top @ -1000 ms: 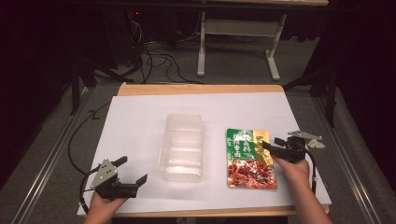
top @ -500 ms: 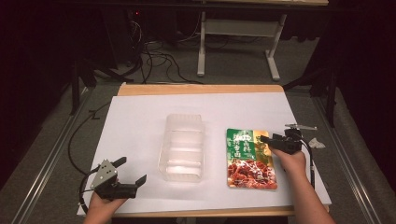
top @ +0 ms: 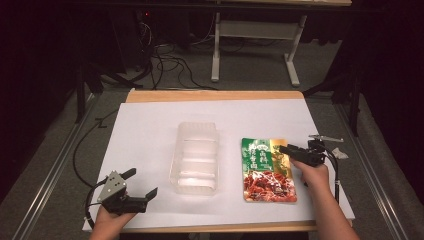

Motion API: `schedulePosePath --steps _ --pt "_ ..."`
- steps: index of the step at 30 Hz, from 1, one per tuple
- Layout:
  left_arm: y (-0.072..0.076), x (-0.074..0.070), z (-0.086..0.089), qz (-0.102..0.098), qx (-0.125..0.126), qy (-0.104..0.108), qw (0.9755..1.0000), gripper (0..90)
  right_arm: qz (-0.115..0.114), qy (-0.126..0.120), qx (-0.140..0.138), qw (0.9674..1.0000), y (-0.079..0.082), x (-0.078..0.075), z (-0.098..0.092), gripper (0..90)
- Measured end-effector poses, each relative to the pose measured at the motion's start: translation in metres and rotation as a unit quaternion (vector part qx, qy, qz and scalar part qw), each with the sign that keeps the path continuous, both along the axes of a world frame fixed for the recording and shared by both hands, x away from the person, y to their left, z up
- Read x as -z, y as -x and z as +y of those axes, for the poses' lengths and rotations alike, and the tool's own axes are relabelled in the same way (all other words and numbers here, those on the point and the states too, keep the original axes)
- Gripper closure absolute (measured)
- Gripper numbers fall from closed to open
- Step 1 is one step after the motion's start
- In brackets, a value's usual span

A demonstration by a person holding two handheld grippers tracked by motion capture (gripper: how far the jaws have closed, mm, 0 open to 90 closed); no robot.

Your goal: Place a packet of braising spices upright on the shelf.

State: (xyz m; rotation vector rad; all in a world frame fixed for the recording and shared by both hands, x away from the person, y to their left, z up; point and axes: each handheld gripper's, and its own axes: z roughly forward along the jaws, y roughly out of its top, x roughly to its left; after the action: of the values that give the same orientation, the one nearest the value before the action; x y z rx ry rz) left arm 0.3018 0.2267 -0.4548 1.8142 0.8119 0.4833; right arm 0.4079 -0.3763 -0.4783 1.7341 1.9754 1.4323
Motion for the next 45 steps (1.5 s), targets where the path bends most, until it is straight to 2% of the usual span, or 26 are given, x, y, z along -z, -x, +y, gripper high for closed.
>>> schedulePosePath --steps 1,5,7,10,14,16,18,22,24,27,32,34,36,40,41,45 --pt "0.0 0.0 0.0 0.0 0.0 0.0 1.0 0.5 0.0 0.0 0.0 1.0 0.0 0.0 0.0 48.3" --pt "0.0 0.0 -0.001 0.001 0.001 0.0 1.0 0.6 -0.033 -0.002 -0.024 0.9992 0.007 -0.009 0.004 55.0" --pt "-0.001 0.0 -0.001 0.001 0.002 -0.001 1.0 0.6 -0.038 -0.006 -0.032 0.9988 0.007 -0.009 0.005 56.6" --pt "-0.001 0.001 -0.002 0.003 0.005 -0.006 1.0 0.6 -0.037 0.004 -0.043 0.9984 0.009 -0.01 0.009 57.8" --pt "0.0 0.0 -0.003 0.001 0.005 -0.004 1.0 0.6 -0.027 0.011 -0.042 0.9987 0.007 -0.005 0.01 60.0" --pt "0.0 0.001 -0.003 0.002 0.006 -0.005 1.0 0.7 -0.011 0.018 -0.035 0.9992 0.004 -0.001 0.011 59.8" --pt "-0.001 0.001 -0.003 0.004 0.007 -0.008 0.9999 0.7 0.019 0.023 -0.029 0.9991 -0.002 0.004 0.012 57.8" --pt "0.0 0.002 -0.003 0.004 0.01 -0.012 0.9999 0.7 0.026 0.04 -0.042 0.998 -0.004 0.003 0.016 67.0" --pt "0.0 0.001 -0.003 0.003 0.009 -0.01 0.9999 0.7 0.026 0.046 -0.042 0.9977 -0.002 0.002 0.016 76.8" --pt "0.0 0.001 -0.003 0.002 0.009 -0.01 0.9999 0.7 0.006 0.049 -0.042 0.9979 0.001 0.0 0.015 90.0" --pt "0.0 0.0 -0.002 0.0 0.008 -0.007 0.9999 0.8 -0.015 0.054 -0.045 0.9974 0.006 -0.007 0.018 90.0" --pt "-0.001 0.0 -0.002 -0.001 0.006 -0.003 1.0 0.8 -0.039 0.056 -0.047 0.9966 0.013 -0.015 0.021 90.0" --pt "-0.001 0.0 -0.002 -0.001 0.004 0.001 1.0 0.8 -0.045 0.054 -0.046 0.9965 0.016 -0.018 0.021 90.0" --pt "-0.001 -0.001 0.0 -0.003 0.004 0.004 1.0 0.7 -0.073 0.049 -0.042 0.9952 0.03 -0.031 0.022 90.0" --pt "-0.001 -0.002 0.0 -0.004 0.004 0.006 1.0 0.8 -0.088 0.047 -0.042 0.9941 0.038 -0.038 0.023 90.0" --pt "-0.003 -0.005 -0.001 -0.01 0.006 0.009 0.9999 0.8 -0.105 0.044 -0.04 0.9927 0.049 -0.048 0.024 90.0"
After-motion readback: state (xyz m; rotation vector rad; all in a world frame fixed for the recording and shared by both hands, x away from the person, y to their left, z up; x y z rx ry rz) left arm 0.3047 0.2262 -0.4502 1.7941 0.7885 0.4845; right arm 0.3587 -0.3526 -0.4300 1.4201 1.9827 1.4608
